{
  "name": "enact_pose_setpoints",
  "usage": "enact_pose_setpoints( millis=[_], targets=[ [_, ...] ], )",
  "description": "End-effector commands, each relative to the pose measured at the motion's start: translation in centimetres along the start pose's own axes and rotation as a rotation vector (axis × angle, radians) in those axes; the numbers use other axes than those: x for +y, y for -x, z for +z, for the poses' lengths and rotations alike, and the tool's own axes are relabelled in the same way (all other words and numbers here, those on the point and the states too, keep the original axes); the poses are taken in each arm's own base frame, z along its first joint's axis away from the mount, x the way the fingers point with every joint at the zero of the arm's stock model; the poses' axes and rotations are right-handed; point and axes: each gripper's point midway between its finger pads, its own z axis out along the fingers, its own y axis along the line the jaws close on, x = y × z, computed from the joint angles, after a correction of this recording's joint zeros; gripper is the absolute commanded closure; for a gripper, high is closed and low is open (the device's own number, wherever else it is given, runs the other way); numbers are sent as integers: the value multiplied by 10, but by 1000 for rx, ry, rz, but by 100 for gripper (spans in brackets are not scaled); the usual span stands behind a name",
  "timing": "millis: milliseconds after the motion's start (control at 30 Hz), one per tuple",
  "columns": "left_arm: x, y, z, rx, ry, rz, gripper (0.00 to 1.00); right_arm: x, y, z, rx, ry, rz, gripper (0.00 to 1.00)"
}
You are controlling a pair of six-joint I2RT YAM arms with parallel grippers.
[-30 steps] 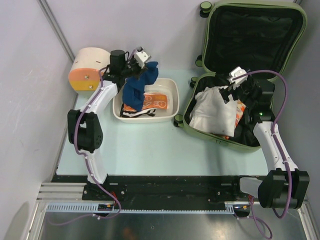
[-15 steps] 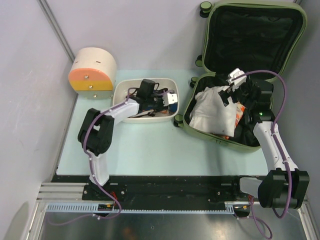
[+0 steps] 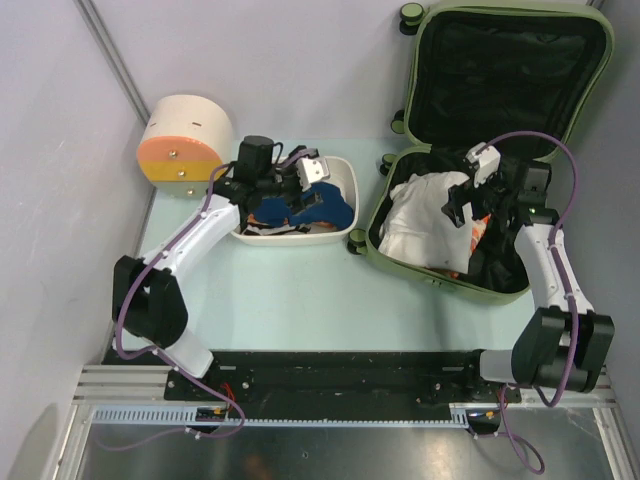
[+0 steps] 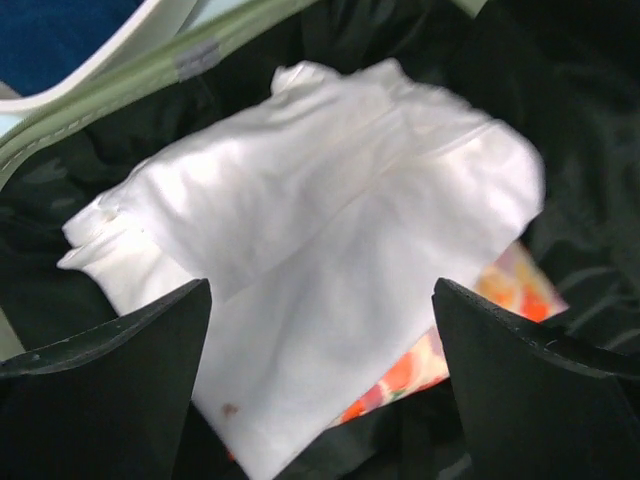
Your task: Open, take out, and arrange the luggage
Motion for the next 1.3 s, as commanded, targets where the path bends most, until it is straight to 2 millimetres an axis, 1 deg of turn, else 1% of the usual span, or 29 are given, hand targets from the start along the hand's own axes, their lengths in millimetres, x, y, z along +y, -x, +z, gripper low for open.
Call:
enact_pose_setpoints(
  millis=[0,67,100,133,167,200,233,300,367,400,433,467,500,533,600,633,700,767,800,867,900,1000,1100,1133,1167,1200,1233,1267],
  targets=[
    [-2,47,-16,-110,-29,-176,19,10,-38,0,153,76,219,4],
    [-3,54,-15,-128,-42,-211,19,1,-53,-4,186,72,372,7],
    [-3,59,-15,-139,-46,-234,19,-3,-60,-8,201,61,421,8],
    [-2,60,-15,-138,-45,-245,18,-9,-74,-18,230,49,492,11],
    [-3,61,-13,-139,-49,-254,18,-9,-83,-22,254,51,523,12],
    [-4,62,-11,-140,-56,-277,18,-5,-93,-29,294,54,568,12],
    [-4,62,-8,-139,-59,-288,18,-7,-101,-34,308,45,608,13],
    [-7,63,0,-137,-76,-309,18,-2,-117,-37,353,53,699,14],
    [-11,67,6,-139,-90,-307,17,1,-127,-37,374,70,770,17],
    [-10,73,8,-146,-91,-297,17,6,-136,-34,401,86,817,18],
    [-11,72,13,-142,-96,-298,16,8,-142,-32,417,94,840,19],
    [-13,75,16,-146,-105,-293,16,10,-147,-31,428,104,859,19],
    [-10,82,16,-157,-101,-287,16,13,-154,-28,447,117,884,19],
    [-11,82,21,-155,-107,-287,16,16,-157,-26,452,132,910,20],
    [-8,88,22,-164,-102,-280,16,23,-163,-24,470,157,945,20],
    [-8,86,26,-161,-106,-282,16,28,-169,-22,484,172,979,20],
    [-6,88,27,-165,-103,-281,16,35,-171,-20,489,203,1003,23],
    [-5,86,29,-159,-102,-284,16,43,-174,-21,503,223,1007,24],
    [-6,86,30,-159,-105,-284,16,48,-173,-21,506,236,1006,25],
    [-8,84,33,-154,-110,-287,16,52,-169,-22,504,253,998,30],
    [-8,84,33,-156,-113,-289,16,58,-166,-25,508,276,1010,32],
    [-7,85,37,-159,-118,-286,16,66,-161,-29,507,311,1020,41],
    [-5,88,41,-164,-119,-283,16,69,-155,-31,491,327,1030,66],
    [-5,89,42,-167,-121,-278,17,68,-151,-31,480,327,1026,81],
    [-4,90,42,-170,-119,-274,17,68,-148,-32,467,328,1022,86],
    [-3,92,43,-174,-120,-270,17,66,-139,-33,438,326,1004,97],
    [-4,91,44,-172,-122,-270,17,65,-135,-34,422,325,1001,100],
    [-4,93,45,-174,-122,-264,17,63,-130,-35,401,323,995,100]
  ],
)
